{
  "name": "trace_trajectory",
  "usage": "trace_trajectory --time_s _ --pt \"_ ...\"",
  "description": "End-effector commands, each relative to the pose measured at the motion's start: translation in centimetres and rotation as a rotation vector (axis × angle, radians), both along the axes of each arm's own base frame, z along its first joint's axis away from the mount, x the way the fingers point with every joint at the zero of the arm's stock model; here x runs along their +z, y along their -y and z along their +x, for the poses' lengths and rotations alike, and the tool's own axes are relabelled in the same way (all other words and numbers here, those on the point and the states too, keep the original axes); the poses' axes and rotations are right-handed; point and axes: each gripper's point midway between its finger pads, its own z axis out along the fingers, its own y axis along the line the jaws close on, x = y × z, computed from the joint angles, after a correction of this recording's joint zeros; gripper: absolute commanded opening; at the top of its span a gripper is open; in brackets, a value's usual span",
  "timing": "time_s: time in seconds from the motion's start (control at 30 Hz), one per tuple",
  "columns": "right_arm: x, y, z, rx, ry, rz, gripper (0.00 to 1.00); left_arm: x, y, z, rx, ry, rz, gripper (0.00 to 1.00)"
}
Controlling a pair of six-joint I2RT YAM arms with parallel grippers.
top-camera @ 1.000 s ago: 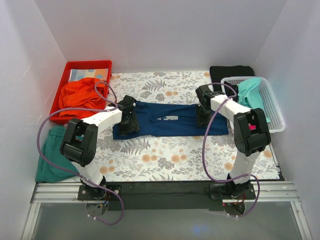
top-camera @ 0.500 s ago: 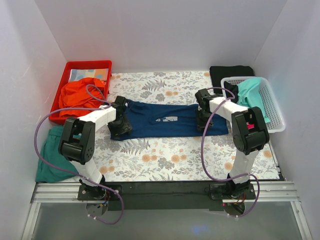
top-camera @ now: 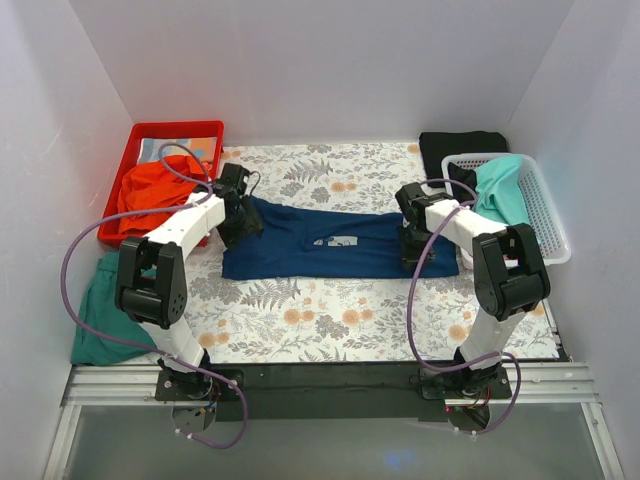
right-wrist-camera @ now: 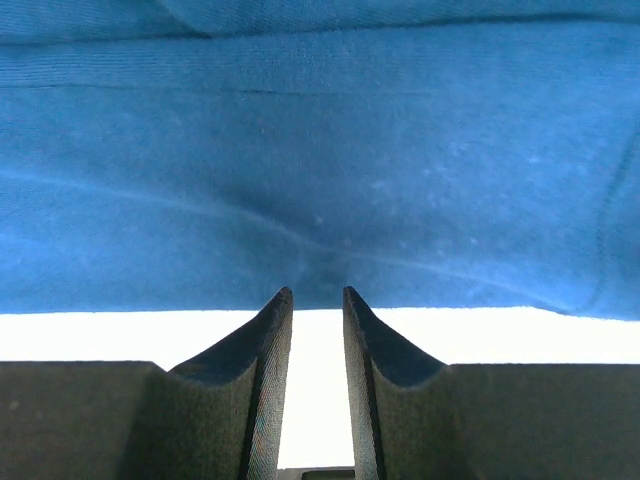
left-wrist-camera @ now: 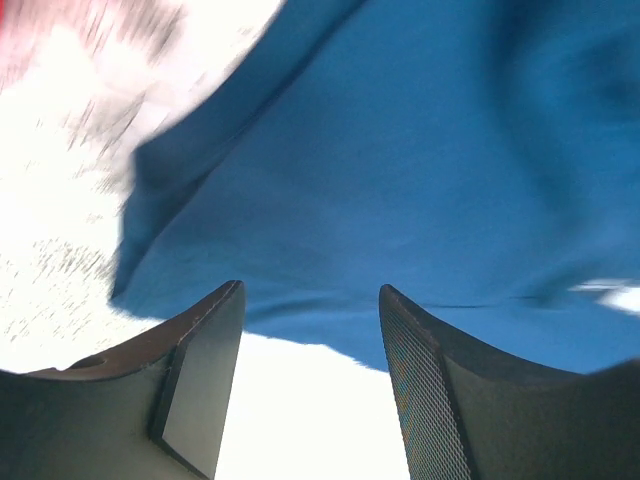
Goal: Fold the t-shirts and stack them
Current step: Rotate the tshirt 80 degrees
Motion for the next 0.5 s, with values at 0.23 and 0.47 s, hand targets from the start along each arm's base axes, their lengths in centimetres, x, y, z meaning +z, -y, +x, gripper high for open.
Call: trace_trajectory --time_s 0.23,0.47 --pt "6.1 -1.7 5.2 0.001 0.201 0.053 0.34 -1.1 2.2 6.4 0.018 0.048 -0.048 0.55" --pt "7.5 -2.7 6.9 0.003 0.244 0.081 0.34 -7.4 2.2 9.5 0.07 0.002 -0.005 0.55"
